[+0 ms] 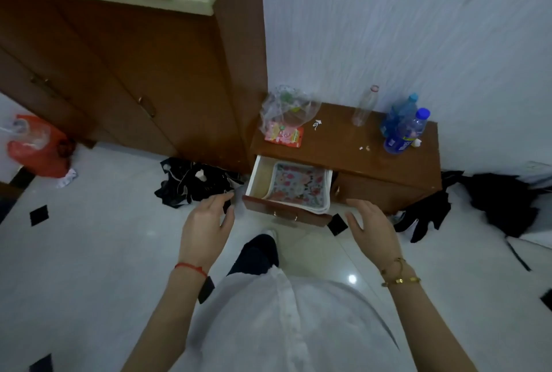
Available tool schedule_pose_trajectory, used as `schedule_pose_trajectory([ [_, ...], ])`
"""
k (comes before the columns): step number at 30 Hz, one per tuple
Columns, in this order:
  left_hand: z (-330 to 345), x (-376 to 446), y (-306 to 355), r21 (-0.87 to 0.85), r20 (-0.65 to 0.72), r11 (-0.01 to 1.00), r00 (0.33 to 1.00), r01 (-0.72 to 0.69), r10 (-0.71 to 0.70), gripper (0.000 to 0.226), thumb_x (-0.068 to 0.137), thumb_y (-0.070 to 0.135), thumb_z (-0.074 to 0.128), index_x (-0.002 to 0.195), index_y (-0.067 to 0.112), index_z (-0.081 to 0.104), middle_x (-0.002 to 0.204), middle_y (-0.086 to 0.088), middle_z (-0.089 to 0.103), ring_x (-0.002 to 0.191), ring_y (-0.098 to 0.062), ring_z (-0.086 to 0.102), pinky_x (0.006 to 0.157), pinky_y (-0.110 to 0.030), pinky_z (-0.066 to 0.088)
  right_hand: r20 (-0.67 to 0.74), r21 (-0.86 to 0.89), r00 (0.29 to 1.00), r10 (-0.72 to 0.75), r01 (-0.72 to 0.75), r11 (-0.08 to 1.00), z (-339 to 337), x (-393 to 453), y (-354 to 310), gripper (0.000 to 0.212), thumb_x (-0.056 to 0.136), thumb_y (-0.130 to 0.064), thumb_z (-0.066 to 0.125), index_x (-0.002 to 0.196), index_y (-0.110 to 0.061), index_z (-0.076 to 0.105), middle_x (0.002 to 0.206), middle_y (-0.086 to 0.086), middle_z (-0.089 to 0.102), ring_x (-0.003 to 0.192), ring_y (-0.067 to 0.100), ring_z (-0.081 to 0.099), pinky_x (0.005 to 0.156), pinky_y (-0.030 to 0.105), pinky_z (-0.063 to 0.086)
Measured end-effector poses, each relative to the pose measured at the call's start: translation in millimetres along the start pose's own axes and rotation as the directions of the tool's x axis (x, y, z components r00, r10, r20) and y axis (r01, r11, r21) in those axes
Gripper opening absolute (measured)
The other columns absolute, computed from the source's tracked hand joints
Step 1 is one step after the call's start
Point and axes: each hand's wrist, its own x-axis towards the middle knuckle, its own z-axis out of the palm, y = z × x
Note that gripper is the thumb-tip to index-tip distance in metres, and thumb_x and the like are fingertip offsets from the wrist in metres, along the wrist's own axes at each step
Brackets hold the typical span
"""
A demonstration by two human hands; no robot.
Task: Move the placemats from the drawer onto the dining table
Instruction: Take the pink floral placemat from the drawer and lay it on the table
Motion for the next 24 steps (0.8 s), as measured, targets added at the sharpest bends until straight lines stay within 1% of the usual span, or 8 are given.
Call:
schedule_pose_trajectory([
  [4,3,80,-21,0.003,0.066,0.994,0.992,-0.105,0.105,0.028,0.092,0.015,0.057,0.119,0.009,0.062,0.108,-0.008,0.068,0.097,-0.023,0.063,0.084,-0.039,0.055,-0.041,0.014,0.994,0.103,-0.103,0.995,15,52,-9,0.027,0.093,-0.017,0.057,0.119,-0.01,0.06,0.115,0.008,0.064,0.105,0.026,0.059,0.084,0.038,0.051],
  [7,19,127,-31,-0.004,0.139,0.988,0.979,-0.153,0.152,0.03,0.094,0.018,0.054,0.122,0.009,0.06,0.111,-0.008,0.067,0.103,-0.023,0.062,0.088,-0.041,0.054,-0.054,0.002,0.983,0.176,-0.177,0.984,27,83,-11,0.026,0.094,-0.017,0.056,0.118,-0.01,0.06,0.114,0.01,0.064,0.104,0.028,0.059,0.08,0.034,0.048],
  [11,53,173,-35,-0.024,0.195,0.977,0.957,-0.214,0.214,0.03,0.091,0.012,0.058,0.121,0.007,0.059,0.111,-0.01,0.067,0.103,-0.026,0.062,0.088,-0.041,0.054,-0.064,0.013,0.963,0.263,-0.263,0.965,47,119,-3,0.025,0.095,-0.018,0.054,0.118,-0.01,0.06,0.114,0.011,0.063,0.103,0.028,0.057,0.076,0.031,0.045],
  [13,79,190,-42,-0.015,0.234,0.972,0.945,-0.233,0.23,0.029,0.092,0.012,0.058,0.12,0.005,0.06,0.111,-0.012,0.067,0.102,-0.028,0.062,0.087,-0.041,0.054,-0.05,0.012,0.955,0.294,-0.293,0.956,63,136,11,0.026,0.096,-0.02,0.052,0.119,-0.011,0.059,0.115,0.011,0.063,0.104,0.029,0.057,0.078,0.034,0.048],
  [17,145,212,-65,-0.015,0.333,0.983,0.926,-0.184,0.179,0.027,0.094,0.013,0.053,0.119,0.006,0.059,0.107,-0.012,0.065,0.097,-0.028,0.061,0.084,-0.04,0.054,-0.01,0.013,0.932,0.361,-0.361,0.932,109,164,51,0.031,0.096,-0.02,0.052,0.124,-0.007,0.056,0.118,0.014,0.062,0.109,0.032,0.055,0.084,0.043,0.05],
  [19,182,216,-79,-0.008,0.363,0.986,0.919,-0.164,0.155,0.024,0.092,0.009,0.055,0.115,0.005,0.06,0.104,-0.013,0.066,0.094,-0.03,0.062,0.08,-0.041,0.054,0.004,0.02,0.925,0.38,-0.38,0.925,138,174,73,0.032,0.096,-0.019,0.052,0.126,-0.006,0.055,0.122,0.013,0.06,0.112,0.031,0.054,0.089,0.041,0.047],
  [21,221,219,-93,-0.019,0.385,0.992,0.915,-0.125,0.122,0.022,0.091,0.007,0.056,0.113,0.005,0.061,0.107,-0.014,0.066,0.095,-0.032,0.061,0.079,-0.041,0.054,0.011,0.026,0.921,0.389,-0.389,0.921,171,183,97,0.032,0.096,-0.019,0.052,0.125,-0.006,0.056,0.122,0.012,0.06,0.113,0.029,0.053,0.088,0.038,0.047],
  [24,284,221,-119,-0.002,0.414,0.999,0.909,-0.037,0.035,0.028,0.094,0.012,0.052,0.121,0.007,0.058,0.115,-0.013,0.064,0.102,-0.031,0.06,0.081,-0.039,0.052,0.033,0.041,0.922,0.386,-0.387,0.921,223,192,134,0.031,0.096,-0.02,0.052,0.125,-0.009,0.057,0.116,0.008,0.062,0.107,0.025,0.054,0.085,0.039,0.05],
])
